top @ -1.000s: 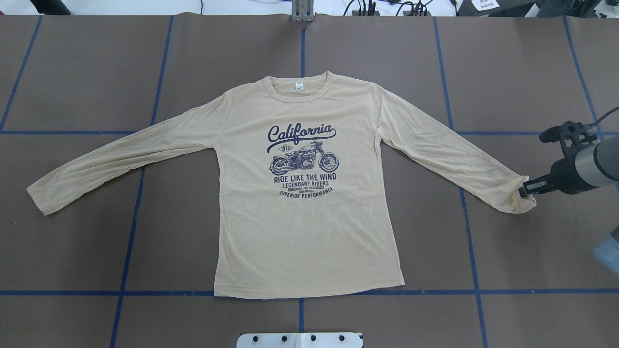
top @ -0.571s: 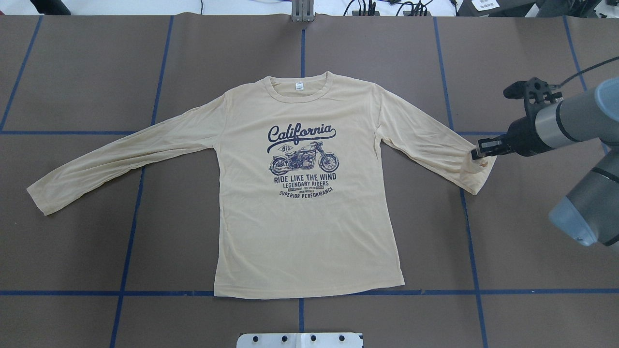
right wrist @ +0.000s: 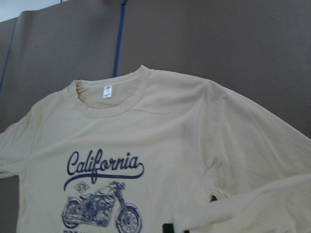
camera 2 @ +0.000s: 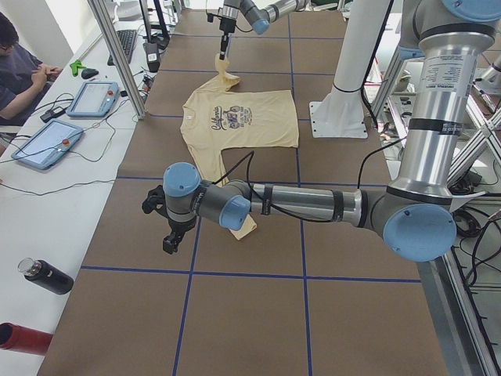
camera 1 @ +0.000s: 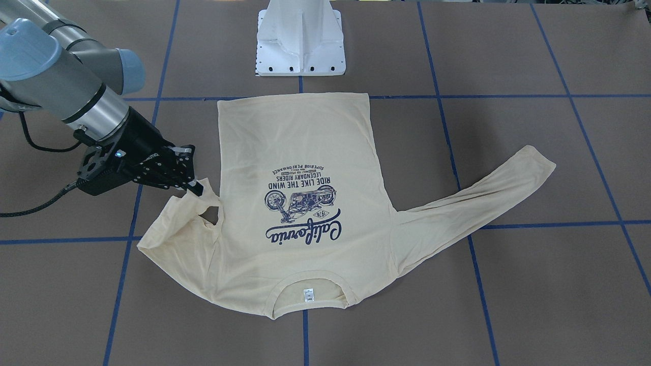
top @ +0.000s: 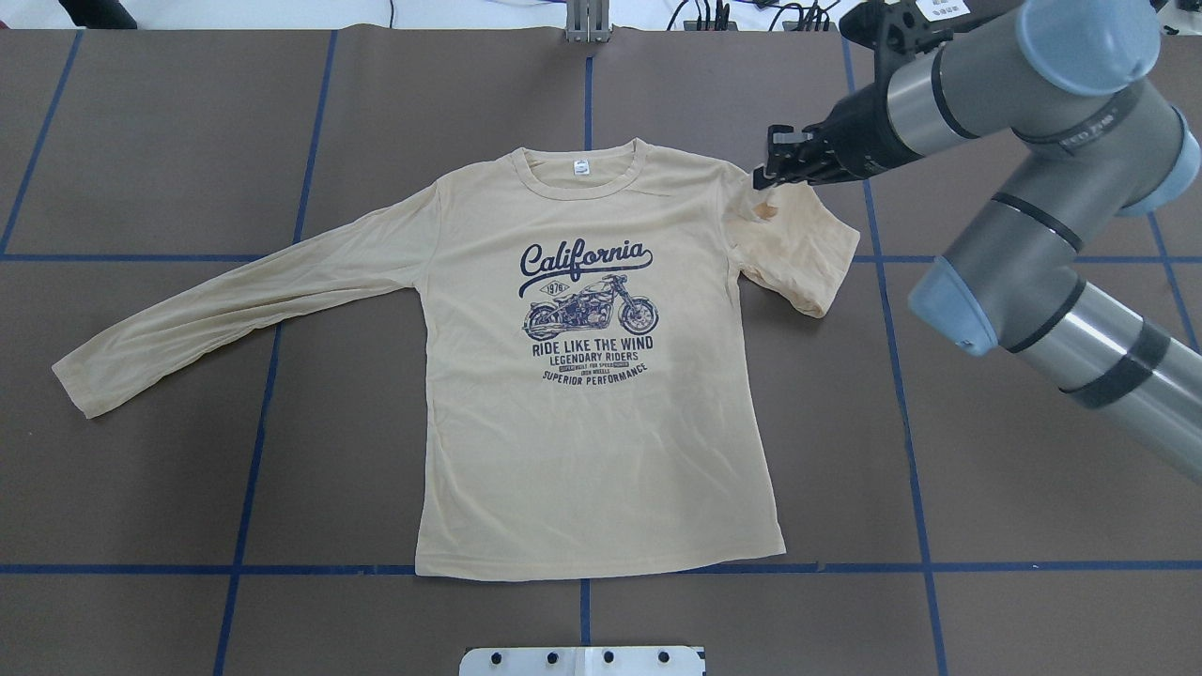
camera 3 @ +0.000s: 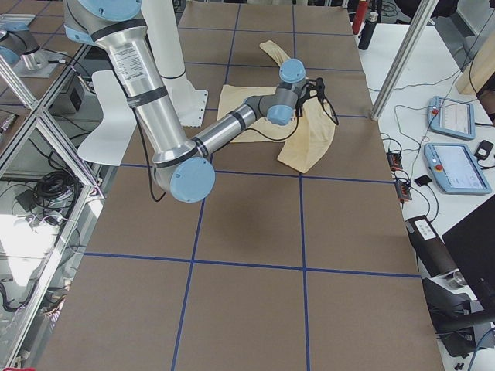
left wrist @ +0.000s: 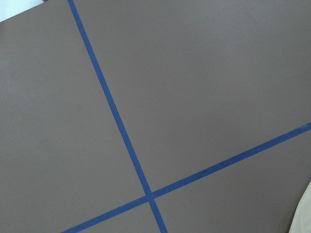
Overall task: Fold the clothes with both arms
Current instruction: 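Carry the held sleeve across the shirt toward the collar with the right gripper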
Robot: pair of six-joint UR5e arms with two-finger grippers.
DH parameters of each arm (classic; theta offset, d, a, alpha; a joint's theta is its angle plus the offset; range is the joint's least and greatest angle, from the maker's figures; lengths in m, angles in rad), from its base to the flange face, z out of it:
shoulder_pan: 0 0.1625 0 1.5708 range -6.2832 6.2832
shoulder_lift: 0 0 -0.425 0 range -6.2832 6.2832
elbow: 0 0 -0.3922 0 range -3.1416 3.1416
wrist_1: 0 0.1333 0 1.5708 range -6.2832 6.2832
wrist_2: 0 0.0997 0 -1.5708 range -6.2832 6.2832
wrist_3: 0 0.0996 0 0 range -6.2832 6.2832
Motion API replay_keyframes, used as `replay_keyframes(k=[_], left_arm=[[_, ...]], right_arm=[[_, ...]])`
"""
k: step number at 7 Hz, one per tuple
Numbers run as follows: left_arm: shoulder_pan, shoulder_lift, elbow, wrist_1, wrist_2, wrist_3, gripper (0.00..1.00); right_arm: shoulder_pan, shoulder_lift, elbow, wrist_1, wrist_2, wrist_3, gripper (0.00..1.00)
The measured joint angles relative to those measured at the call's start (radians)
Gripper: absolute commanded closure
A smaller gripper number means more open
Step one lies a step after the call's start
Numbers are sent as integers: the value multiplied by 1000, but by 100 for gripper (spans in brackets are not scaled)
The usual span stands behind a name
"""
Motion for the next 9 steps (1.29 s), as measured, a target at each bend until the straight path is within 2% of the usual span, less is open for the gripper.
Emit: replay_keyframes(k=[2,4,6,8,9], left_arm=[[0,5,8,1,1,0,0],[0,-4,41,0,2,0,0],[1,-12,54,-1,1,-27,0],[1,-14,56,-3,0,-39,0],[1,-17,58,-6,0,-41,0]], right_arm=[[-19,244,-160,3,-1,19,100],[-103,473,-389,7,-75,8,100],[-182,545,-510,8,-182,-5,100],[-224,571,-568,8,-245,-8,100],[-236,581,-592,15,-271,-7,88]])
